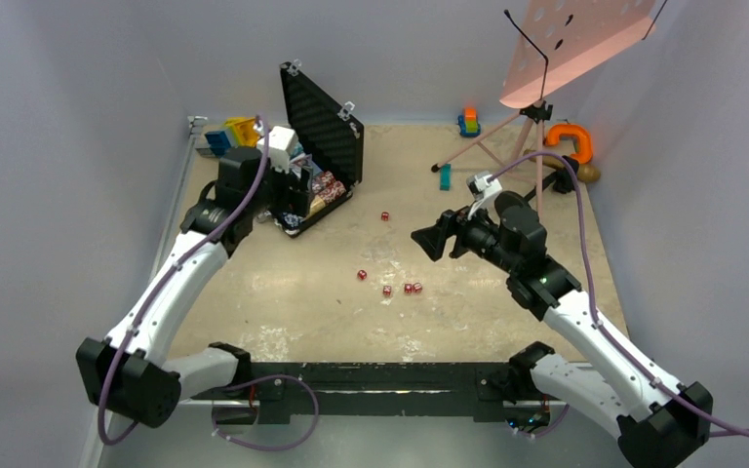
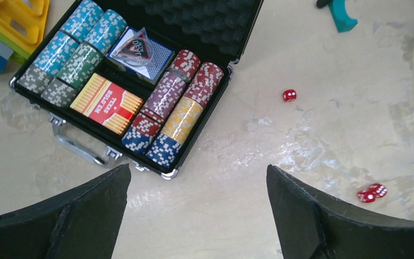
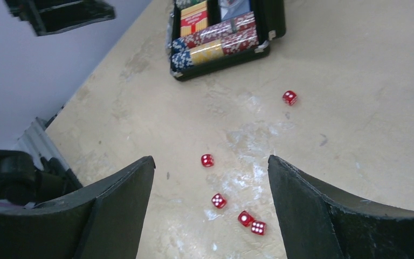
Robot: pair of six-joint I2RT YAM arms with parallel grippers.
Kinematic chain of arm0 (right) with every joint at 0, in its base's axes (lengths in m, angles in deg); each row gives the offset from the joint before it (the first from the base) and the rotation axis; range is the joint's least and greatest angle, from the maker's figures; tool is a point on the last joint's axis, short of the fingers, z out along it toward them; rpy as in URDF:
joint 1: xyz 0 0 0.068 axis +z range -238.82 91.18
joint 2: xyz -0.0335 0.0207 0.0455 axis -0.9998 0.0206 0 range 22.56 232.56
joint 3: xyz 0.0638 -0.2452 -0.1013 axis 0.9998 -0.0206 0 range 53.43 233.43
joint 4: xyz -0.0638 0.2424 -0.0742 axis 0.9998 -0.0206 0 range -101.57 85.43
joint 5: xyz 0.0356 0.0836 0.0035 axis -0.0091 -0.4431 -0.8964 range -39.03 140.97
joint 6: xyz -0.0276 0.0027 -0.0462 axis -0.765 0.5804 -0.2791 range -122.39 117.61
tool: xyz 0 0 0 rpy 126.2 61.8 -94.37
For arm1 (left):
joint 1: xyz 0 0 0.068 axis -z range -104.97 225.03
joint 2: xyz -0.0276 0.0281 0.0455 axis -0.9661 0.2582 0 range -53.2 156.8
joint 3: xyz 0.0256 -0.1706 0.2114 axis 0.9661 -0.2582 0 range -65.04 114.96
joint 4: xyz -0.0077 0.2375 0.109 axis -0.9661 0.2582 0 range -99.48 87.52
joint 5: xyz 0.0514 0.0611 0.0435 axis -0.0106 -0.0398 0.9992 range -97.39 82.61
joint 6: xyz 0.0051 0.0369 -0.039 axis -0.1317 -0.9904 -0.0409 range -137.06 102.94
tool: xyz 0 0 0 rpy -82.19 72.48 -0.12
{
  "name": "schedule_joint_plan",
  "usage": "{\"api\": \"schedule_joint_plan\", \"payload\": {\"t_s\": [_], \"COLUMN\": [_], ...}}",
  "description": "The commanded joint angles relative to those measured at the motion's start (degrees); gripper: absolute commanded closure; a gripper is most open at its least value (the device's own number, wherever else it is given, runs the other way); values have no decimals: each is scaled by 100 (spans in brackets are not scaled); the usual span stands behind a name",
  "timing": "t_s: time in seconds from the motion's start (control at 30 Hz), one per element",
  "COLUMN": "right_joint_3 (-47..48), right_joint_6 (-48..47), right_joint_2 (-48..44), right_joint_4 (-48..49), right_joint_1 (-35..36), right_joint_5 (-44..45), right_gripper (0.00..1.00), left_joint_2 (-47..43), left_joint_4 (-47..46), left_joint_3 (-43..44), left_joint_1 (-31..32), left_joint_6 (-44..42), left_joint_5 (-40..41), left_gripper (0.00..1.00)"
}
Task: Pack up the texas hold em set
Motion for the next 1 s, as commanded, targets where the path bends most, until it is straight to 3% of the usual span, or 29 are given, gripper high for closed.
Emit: {"api": "schedule_joint_plan", "payload": {"t_s": [0.0,0.2,0.47,0.73,0.97], "right_joint_3": [-329,-395,-383,-439,-488], "right_joint_6": [-237,-415,-405,-274,-247], "right_joint_2": [-388,-606,-682,-740,-846], "right_joint_4": [650,500,332,244,206], "right_joint_1": [-20,-12,-20,-20,-16], "right_joint_5": [768,1153,1717,1861,1843], "right_gripper": [18,20,24,25,26], "left_joint_2": [-634,-1273,-985,545,2414], "left_joint_4": [277,498,207,-627,-966], "left_joint_3": [-373,-1124,-1638,-893,300], "left_joint_1": [0,318,1693,2443,2531], "left_joint_6": [906,1360,2131,2471,3050], "left_joint_5": [209,615,1301,1479,1508], "left_gripper": [1,14,23,26,28]}}
